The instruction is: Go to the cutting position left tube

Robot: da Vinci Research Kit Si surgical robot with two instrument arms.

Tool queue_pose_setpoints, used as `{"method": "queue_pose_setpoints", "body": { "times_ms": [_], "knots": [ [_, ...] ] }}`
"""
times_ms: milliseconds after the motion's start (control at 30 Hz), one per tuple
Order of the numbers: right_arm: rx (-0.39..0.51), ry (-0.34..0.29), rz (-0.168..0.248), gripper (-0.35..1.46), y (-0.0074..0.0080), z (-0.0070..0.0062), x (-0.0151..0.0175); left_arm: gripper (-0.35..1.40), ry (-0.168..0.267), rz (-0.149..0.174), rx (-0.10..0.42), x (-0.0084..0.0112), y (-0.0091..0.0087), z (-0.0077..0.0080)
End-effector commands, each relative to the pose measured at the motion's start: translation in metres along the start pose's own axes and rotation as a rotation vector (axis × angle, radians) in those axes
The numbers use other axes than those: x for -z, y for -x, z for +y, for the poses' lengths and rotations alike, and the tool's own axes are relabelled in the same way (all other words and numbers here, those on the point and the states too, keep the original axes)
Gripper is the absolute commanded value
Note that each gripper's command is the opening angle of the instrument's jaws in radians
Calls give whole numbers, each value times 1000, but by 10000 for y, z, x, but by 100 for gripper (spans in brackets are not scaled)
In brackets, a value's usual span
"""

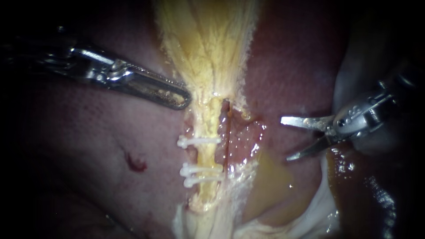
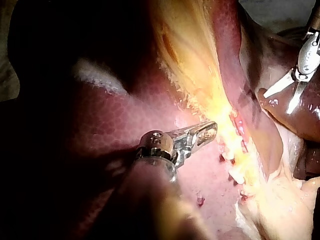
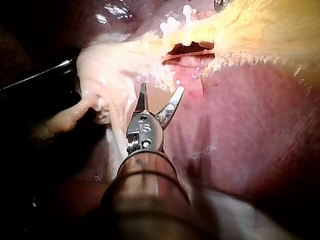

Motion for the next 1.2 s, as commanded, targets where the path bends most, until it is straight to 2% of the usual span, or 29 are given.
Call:
{"method": "queue_pose_setpoints", "body": {
  "times_ms": [33,167,467,567,667,867,1200],
  "knots": [
    [0,0,0,144,0,0,0,-35,-1,1,0,2,1,0],
    [0,-3,1,144,0,0,0,-35,-9,3,3,14,5,-3],
    [0,-4,2,144,-1,-1,0,-35,25,-14,10,77,16,-9],
    [0,-2,4,144,-1,-1,0,-35,35,-18,16,91,22,-9],
    [0,-2,4,144,-1,-1,0,-35,36,-22,19,95,24,-11],
    [5,-16,17,144,-3,-1,-1,-35,44,-25,19,88,23,-17],
    [-74,-54,60,144,-12,-5,-26,-35,43,-24,19,75,20,-21]
  ]
}}
